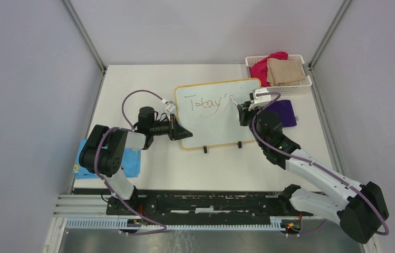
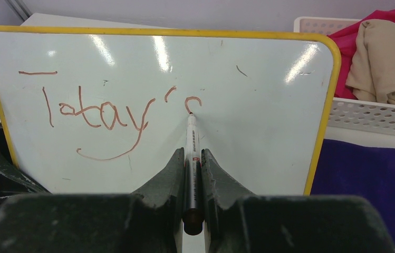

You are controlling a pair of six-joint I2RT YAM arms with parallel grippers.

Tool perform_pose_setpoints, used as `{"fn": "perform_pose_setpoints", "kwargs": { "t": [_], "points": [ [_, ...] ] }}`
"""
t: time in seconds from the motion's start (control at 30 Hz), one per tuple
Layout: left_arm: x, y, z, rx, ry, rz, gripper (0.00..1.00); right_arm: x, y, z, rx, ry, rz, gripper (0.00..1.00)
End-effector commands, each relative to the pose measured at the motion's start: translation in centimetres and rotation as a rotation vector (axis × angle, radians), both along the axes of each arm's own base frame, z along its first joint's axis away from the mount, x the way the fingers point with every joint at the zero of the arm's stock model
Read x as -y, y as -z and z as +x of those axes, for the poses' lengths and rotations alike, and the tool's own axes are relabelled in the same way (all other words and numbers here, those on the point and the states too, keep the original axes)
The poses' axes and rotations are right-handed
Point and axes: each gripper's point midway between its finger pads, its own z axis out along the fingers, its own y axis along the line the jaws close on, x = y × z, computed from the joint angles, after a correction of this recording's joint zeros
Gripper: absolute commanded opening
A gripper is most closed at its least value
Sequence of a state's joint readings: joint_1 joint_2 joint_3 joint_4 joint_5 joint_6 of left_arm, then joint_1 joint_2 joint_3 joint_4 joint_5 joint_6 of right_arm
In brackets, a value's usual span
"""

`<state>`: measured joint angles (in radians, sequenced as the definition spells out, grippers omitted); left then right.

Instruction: Write a sentence on the whiteboard

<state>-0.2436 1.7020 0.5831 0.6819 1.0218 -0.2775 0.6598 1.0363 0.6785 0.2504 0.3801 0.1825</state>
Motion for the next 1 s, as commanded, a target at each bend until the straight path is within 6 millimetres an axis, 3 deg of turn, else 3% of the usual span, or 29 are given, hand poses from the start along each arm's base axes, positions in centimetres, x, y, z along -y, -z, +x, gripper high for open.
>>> {"fn": "perform_pose_setpoints", "kwargs": {
  "t": [0.0,0.33,0.67,0.97],
  "points": [
    [-0.3,3.4,-0.9,-0.079,-0.033,0.11,0.02,1.8,0.1,0.0,-0.001,0.075,-0.017,0.0],
    [-0.3,3.5,-0.9,-0.081,-0.033,0.111,0.02,2.5,0.9,-0.2,-0.026,0.1,-0.039,0.0],
    [-0.3,3.5,-0.9,-0.08,-0.032,0.113,0.02,1.0,2.2,-1.2,-0.048,-0.002,-0.021,0.0],
    [-0.2,3.5,-1.0,-0.079,-0.03,0.115,0.02,-0.7,1.5,-0.9,-0.042,-0.06,0.015,0.0]
  ]
}}
